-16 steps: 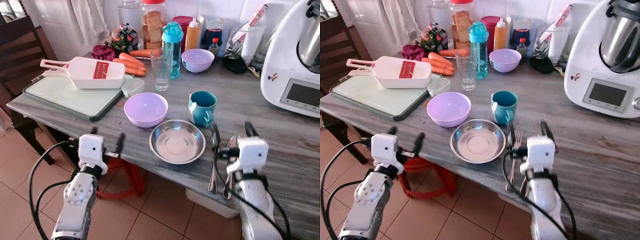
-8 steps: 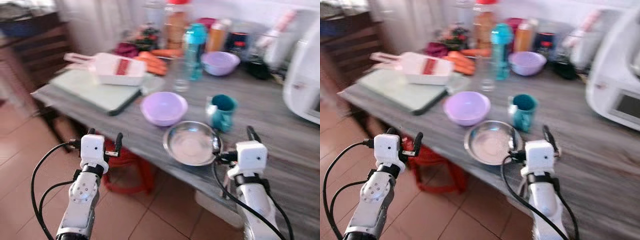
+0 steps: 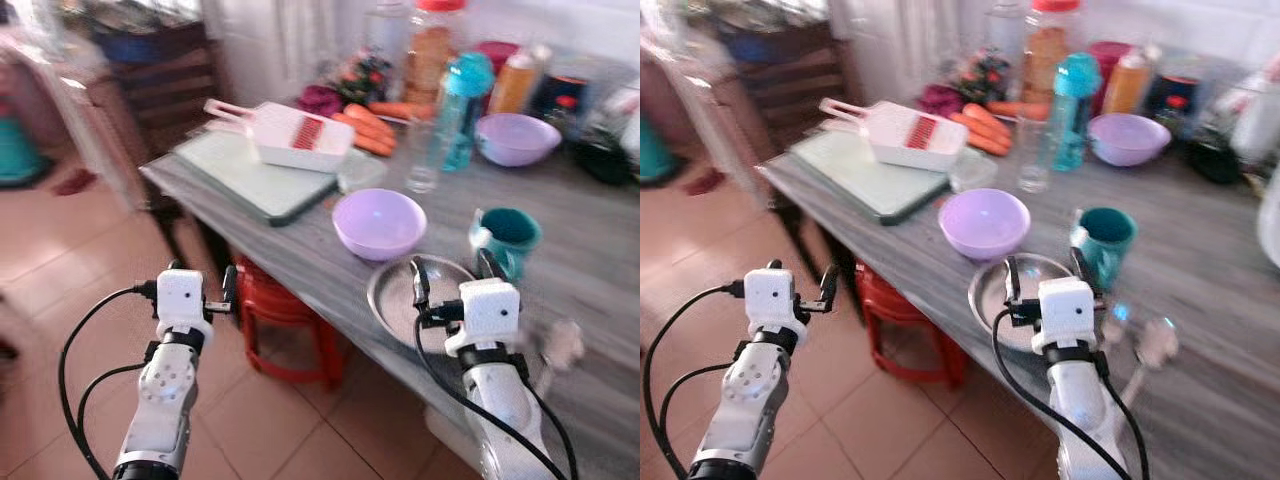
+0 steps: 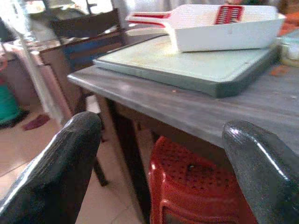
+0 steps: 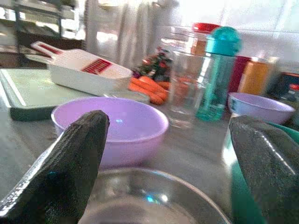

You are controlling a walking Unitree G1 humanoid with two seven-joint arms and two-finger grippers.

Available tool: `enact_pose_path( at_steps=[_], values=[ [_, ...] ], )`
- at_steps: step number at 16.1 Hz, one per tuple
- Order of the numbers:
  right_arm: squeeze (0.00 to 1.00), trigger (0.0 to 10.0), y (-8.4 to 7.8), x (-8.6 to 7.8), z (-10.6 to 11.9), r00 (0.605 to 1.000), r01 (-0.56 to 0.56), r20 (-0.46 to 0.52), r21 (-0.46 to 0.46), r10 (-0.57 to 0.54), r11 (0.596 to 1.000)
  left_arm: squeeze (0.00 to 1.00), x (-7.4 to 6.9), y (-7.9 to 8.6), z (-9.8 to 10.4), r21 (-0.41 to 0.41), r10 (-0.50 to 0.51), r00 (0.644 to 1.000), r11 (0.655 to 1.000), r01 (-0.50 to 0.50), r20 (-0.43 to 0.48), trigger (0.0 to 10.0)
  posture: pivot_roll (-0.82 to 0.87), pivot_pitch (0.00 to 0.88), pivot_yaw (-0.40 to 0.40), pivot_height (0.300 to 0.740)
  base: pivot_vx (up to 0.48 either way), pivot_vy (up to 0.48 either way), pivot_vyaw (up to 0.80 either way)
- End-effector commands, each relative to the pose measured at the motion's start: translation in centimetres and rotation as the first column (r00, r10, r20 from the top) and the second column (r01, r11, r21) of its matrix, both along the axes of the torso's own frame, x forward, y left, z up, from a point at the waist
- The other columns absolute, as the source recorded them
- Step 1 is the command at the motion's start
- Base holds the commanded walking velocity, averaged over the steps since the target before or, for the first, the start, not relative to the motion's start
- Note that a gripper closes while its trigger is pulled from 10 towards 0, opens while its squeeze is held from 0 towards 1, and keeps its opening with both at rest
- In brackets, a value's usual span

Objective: Setting the table

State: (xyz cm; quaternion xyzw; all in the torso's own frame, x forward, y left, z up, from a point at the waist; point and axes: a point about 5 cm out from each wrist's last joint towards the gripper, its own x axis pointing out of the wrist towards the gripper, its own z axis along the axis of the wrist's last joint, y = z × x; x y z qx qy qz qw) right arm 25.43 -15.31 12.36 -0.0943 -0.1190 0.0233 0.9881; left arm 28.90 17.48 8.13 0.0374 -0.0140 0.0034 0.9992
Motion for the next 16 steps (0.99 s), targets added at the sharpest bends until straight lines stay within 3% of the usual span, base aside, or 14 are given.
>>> enact_pose_path(
  at_steps=[1, 4, 8, 12, 16],
  values=[
    [0.0, 10.0, 0.3, 0.0, 0.5, 1.0, -0.021, 0.009, -0.006, 0.021, 1.0, 0.0, 0.1, 0.2, -0.2, -0.004, 0.004, 1.0, 1.0, -0.004, -0.02, 10.0, 0.02, 0.0, 0.061, 0.74, 0.0, 0.0, 0.8],
    [0.0, 10.0, 0.5, 0.1, 0.6, 0.999, -0.041, 0.014, -0.018, 0.041, 0.999, 0.0, 0.1, -0.1, -0.3, -0.016, -0.027, 0.999, 1.0, 0.027, -0.023, 10.0, 0.02, 0.0, 0.058, 0.74, 0.0, 0.0, 0.8],
    [0.0, 10.0, 0.8, 0.3, 0.9, 0.997, -0.069, 0.019, -0.021, 0.069, 0.997, 0.0, 0.1, 0.2, -0.1, 0.014, 0.017, 1.0, 1.0, -0.017, -0.004, 10.0, 0.02, 0.0, 0.052, 0.74, 0.0, 0.0, 0.8],
    [0.0, 10.0, 1.2, 0.5, 1.3, 0.994, -0.109, 0.025, -0.032, 0.109, 0.994, 0.0, 0.0, 1.4, -0.1, 0.072, 0.125, 0.992, 0.989, -0.126, 0.013, 10.0, 0.02, 0.0, 0.036, 0.74, 0.0, 0.0, 0.8],
    [0.0, 10.0, 1.5, 0.7, 1.5, 0.991, -0.128, 0.029, -0.031, 0.129, 0.991, 0.0, 0.1, 1.3, -0.1, 0.07, 0.146, 0.989, 0.987, -0.147, 0.021, 10.0, 0.03, 0.0, 0.027, 0.74, 0.0, 0.0, 0.8]
  ],
)
